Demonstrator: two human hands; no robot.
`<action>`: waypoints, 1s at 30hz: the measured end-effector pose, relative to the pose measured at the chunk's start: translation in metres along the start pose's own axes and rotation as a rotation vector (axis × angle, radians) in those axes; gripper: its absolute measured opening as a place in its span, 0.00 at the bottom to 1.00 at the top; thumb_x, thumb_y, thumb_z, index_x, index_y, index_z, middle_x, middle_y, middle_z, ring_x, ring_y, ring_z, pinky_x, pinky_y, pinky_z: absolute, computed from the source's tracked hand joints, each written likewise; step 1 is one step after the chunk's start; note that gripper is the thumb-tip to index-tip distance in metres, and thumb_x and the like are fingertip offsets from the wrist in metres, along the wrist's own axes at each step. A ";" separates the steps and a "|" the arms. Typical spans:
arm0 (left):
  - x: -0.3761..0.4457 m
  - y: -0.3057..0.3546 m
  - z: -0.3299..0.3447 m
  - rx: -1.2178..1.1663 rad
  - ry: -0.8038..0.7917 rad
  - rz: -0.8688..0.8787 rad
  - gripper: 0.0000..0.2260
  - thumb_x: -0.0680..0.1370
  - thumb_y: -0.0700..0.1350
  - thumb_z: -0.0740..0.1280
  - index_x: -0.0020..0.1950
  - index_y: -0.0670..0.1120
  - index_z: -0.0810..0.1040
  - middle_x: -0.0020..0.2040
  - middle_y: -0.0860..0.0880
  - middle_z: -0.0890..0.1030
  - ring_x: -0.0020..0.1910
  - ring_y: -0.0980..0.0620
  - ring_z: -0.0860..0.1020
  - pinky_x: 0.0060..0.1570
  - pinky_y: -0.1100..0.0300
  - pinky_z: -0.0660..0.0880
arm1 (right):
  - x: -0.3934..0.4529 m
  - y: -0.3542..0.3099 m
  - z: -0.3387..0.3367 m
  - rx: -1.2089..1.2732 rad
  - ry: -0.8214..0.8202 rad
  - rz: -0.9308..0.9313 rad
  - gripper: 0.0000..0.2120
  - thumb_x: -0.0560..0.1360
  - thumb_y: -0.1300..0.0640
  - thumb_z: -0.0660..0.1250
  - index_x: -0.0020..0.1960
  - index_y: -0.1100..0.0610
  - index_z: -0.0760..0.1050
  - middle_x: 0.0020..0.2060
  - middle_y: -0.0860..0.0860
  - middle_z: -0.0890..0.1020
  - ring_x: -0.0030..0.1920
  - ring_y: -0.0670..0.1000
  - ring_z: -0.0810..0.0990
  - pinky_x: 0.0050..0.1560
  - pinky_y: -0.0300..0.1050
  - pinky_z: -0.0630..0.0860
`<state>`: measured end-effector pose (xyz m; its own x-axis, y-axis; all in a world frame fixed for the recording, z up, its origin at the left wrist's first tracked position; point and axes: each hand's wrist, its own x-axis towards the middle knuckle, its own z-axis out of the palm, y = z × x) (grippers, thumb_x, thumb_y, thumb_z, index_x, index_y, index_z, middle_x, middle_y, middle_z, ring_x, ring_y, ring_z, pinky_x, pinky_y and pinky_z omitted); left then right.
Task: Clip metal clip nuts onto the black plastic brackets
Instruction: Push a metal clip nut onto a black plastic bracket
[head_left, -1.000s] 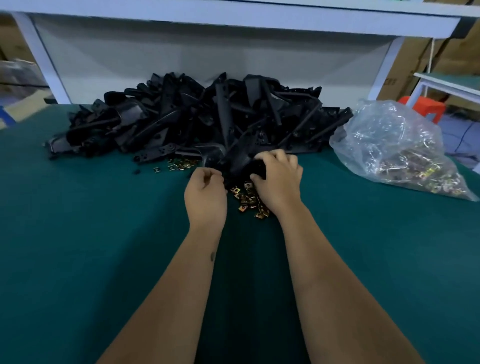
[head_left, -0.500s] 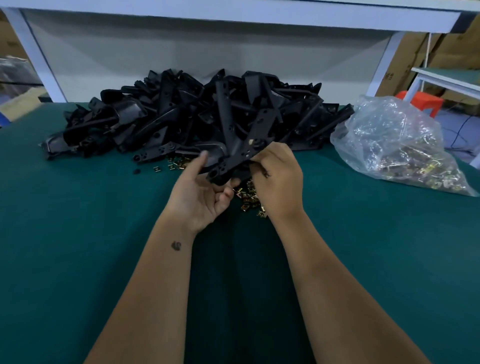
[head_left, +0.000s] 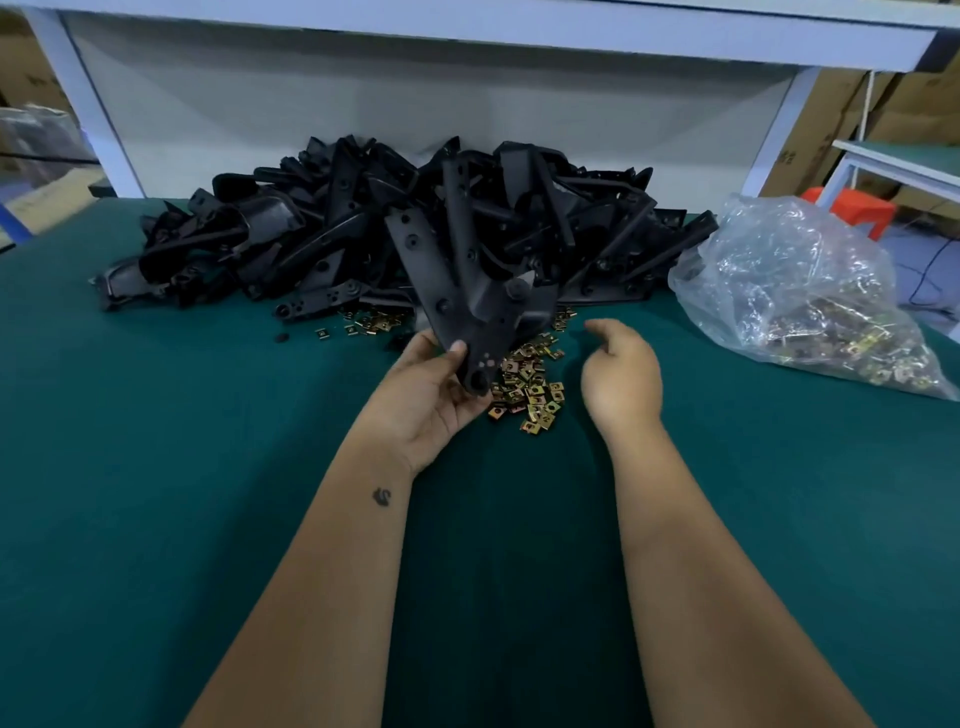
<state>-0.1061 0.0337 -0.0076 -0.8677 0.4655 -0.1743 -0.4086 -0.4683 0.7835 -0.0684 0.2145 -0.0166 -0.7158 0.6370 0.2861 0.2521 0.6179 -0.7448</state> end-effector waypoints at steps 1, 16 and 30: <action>0.003 0.001 0.001 0.004 0.056 0.059 0.09 0.84 0.38 0.57 0.49 0.47 0.73 0.53 0.43 0.82 0.49 0.49 0.80 0.33 0.60 0.79 | 0.001 -0.002 0.003 -0.075 -0.043 -0.039 0.23 0.78 0.67 0.54 0.69 0.56 0.73 0.67 0.54 0.76 0.68 0.57 0.70 0.66 0.50 0.67; 0.008 -0.001 -0.004 -0.270 0.221 0.135 0.14 0.84 0.32 0.53 0.52 0.47 0.74 0.55 0.47 0.81 0.50 0.50 0.81 0.37 0.56 0.80 | 0.002 -0.004 0.012 -0.140 -0.445 -0.203 0.26 0.77 0.60 0.55 0.70 0.39 0.70 0.72 0.41 0.69 0.73 0.44 0.57 0.68 0.44 0.46; 0.020 -0.001 -0.004 -0.348 0.187 0.196 0.11 0.84 0.33 0.54 0.52 0.45 0.73 0.54 0.45 0.81 0.52 0.49 0.82 0.40 0.56 0.82 | -0.021 -0.028 0.031 0.139 -0.339 -0.213 0.09 0.72 0.57 0.73 0.42 0.44 0.76 0.39 0.41 0.79 0.43 0.42 0.79 0.43 0.41 0.74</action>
<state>-0.1241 0.0399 -0.0141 -0.9617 0.2132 -0.1723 -0.2739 -0.7742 0.5707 -0.0809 0.1695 -0.0205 -0.9221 0.2999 0.2447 0.0022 0.6363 -0.7714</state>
